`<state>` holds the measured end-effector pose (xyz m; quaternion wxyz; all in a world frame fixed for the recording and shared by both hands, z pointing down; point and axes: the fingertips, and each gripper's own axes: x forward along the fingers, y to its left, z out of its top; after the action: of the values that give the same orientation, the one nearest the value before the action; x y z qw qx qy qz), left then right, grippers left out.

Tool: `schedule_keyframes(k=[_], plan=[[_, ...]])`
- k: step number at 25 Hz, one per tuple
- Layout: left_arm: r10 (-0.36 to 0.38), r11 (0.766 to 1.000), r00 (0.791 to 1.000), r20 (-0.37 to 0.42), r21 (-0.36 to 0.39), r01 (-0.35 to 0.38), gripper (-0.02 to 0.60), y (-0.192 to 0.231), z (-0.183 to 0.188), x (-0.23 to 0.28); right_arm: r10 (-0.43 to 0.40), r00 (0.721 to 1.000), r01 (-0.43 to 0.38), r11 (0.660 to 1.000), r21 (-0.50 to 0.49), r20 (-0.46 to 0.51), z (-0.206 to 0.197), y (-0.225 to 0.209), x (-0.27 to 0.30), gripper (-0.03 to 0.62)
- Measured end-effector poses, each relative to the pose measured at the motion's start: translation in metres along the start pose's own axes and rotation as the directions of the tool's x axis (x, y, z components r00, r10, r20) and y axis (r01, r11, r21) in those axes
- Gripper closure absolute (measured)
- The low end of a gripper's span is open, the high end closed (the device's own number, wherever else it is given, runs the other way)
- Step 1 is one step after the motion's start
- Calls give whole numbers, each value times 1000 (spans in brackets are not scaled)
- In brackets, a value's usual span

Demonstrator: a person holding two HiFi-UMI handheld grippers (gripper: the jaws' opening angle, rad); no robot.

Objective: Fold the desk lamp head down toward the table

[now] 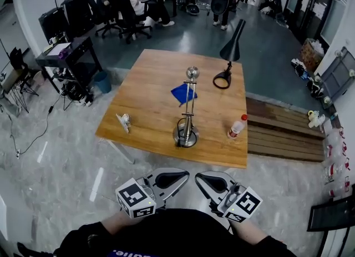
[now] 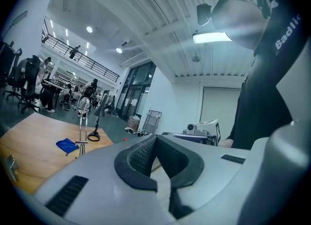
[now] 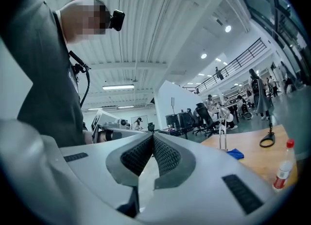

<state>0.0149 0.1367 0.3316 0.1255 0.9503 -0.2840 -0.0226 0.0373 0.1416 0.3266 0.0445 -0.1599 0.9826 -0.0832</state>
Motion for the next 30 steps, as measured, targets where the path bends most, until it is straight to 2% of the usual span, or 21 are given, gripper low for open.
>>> schedule_keyframes(k=[9,13,17,22,27,30], plan=[[122,990,993,5,71,-122,574,23,11,34,51,999,-51,999,-8,-2,3,-36,-20,589],[141,986,990,0,89,-140,574,50,17,41,46,999,-46,999,9,-19,-3,-58,-14,589],[108,989,994,10,103,-108,574,90,25,48,16,1000,-16,1000,1,-26,-6,-84,12,589],[8,996,1000,-10,92,-7,574,151,40,58,-61,997,61,998,-2,-52,-2,-129,62,589],[-94,991,995,-20,96,96,574,204,57,67,-152,986,151,988,-16,-68,2,-169,108,589],[-122,987,992,-30,101,125,574,231,63,77,-195,978,192,980,-47,-78,4,-191,124,589]])
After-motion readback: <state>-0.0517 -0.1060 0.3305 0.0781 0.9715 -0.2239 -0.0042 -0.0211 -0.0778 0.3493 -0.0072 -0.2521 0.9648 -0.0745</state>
